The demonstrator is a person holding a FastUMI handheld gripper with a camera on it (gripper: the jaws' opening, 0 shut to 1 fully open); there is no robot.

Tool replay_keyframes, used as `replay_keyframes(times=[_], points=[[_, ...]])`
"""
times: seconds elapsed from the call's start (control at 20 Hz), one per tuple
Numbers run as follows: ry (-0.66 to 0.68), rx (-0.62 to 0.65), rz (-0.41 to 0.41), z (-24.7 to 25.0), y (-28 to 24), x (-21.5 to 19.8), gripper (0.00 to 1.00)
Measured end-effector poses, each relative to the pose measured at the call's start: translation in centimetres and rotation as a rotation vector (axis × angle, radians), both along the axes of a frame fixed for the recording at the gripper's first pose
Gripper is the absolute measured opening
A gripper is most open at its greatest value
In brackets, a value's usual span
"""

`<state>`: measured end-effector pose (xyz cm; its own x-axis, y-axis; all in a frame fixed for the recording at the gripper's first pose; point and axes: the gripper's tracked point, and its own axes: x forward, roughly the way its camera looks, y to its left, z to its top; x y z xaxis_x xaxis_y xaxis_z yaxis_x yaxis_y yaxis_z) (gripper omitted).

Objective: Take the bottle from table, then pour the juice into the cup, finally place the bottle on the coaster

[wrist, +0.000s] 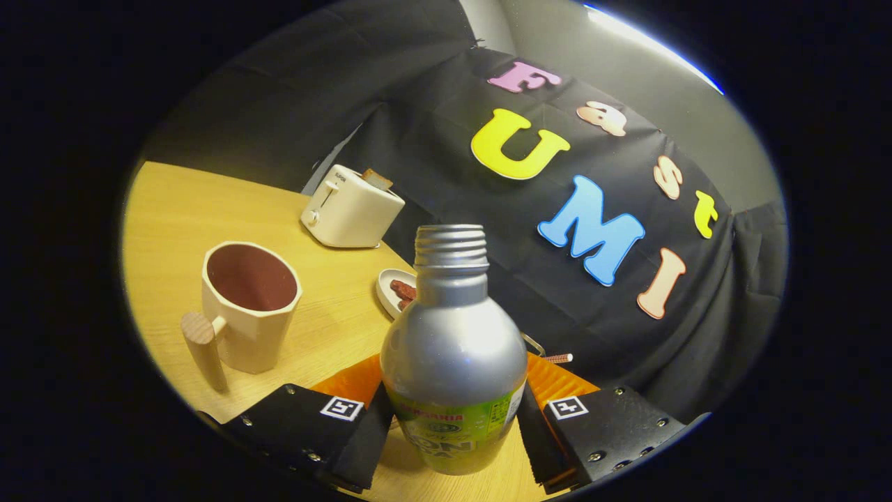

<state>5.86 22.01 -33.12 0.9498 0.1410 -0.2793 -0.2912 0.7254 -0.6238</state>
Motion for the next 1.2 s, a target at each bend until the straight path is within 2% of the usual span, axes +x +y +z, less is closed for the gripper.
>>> replay_keyframes(times=[0.6,1.2], points=[[0.008,-0.230,0.037,-1.8,0.7,0.3,0.81],[-0.026,-0.463,0.121,-1.9,1.4,0.7,0.81]])
